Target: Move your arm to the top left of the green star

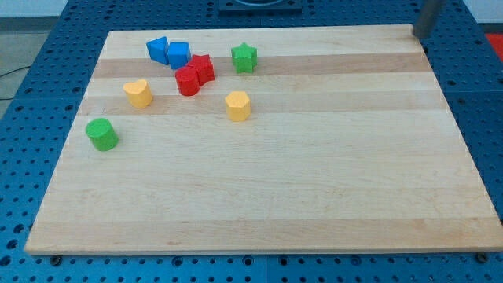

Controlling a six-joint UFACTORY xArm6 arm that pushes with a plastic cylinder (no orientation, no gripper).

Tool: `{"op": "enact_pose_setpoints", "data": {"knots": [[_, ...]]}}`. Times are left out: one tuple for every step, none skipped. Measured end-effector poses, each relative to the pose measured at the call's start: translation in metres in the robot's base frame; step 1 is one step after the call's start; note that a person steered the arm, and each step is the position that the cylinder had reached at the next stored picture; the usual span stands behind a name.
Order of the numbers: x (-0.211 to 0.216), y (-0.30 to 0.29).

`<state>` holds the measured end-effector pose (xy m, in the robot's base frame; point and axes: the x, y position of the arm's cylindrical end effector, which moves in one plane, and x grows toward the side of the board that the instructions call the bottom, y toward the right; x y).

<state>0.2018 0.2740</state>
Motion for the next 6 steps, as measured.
{"op": "enact_pose_setpoints", "data": {"knots": [[-0.010,-0.027],[-0.010,-0.148],[-0.009,-0.189],[-0.008,-0.272],[0.014,-0.390],[0.043,-0.418]]}}
